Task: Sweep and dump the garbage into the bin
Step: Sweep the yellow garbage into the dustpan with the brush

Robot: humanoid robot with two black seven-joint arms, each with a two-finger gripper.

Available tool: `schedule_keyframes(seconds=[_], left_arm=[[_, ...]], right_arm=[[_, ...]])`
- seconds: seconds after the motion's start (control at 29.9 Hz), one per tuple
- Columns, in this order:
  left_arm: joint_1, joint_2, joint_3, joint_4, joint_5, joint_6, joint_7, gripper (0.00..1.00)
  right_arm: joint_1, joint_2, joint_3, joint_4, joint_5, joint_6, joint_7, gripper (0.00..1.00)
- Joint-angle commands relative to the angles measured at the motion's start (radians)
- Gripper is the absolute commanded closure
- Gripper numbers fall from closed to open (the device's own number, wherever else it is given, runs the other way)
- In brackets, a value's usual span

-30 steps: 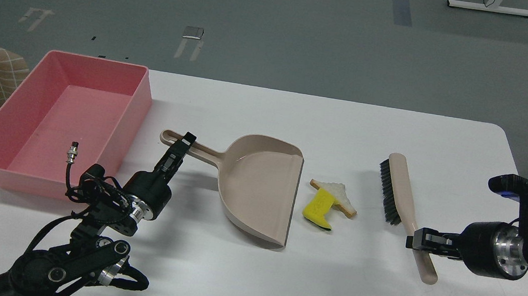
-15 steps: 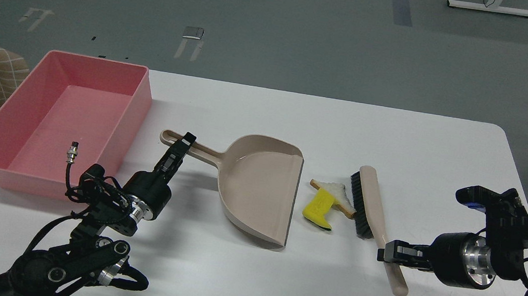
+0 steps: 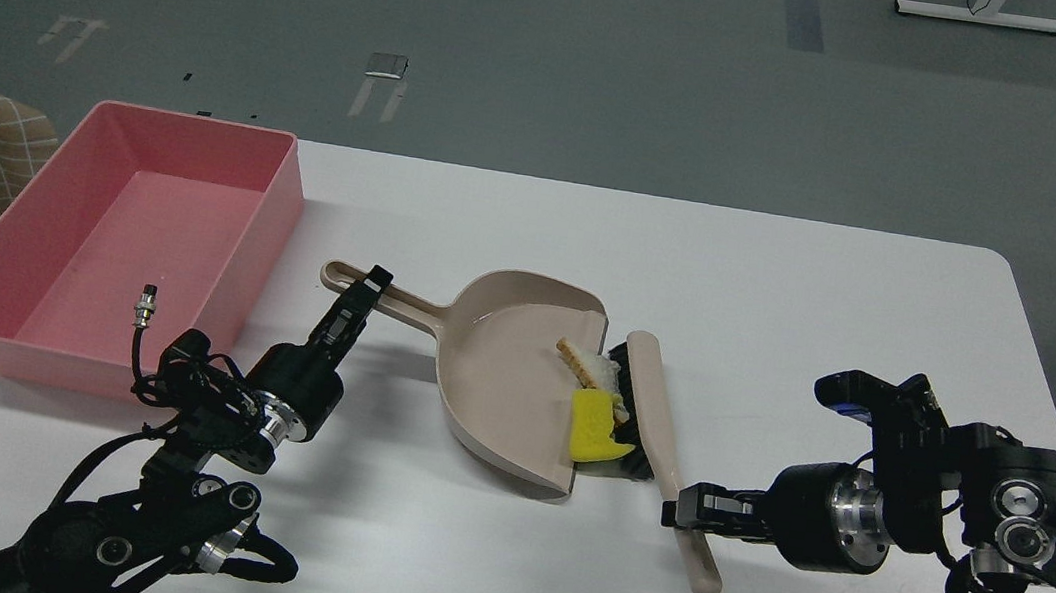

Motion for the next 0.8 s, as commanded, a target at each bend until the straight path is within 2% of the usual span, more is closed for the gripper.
schedule_keyframes(seconds=[0.0, 0.27, 0.77], left_arm=[[0.000, -0.001, -0.002, 0.000, 0.000, 0.000, 0.000, 1.00], [-0.002, -0.006, 0.000, 0.000, 0.000, 0.000, 0.002, 1.00], [0.001, -0.006, 0.000, 0.000, 0.000, 0.000, 0.000, 1.00]], right_arm=[[-0.005, 0.061, 0.004, -0.037, 0.004, 0.000, 0.002, 0.97], [-0.004, 0.219, 0.148, -0.097, 0.004, 0.000, 0.005, 0.97], [0.010, 0.193, 0.262, -0.050, 0.041, 0.000, 0.005, 0.96]])
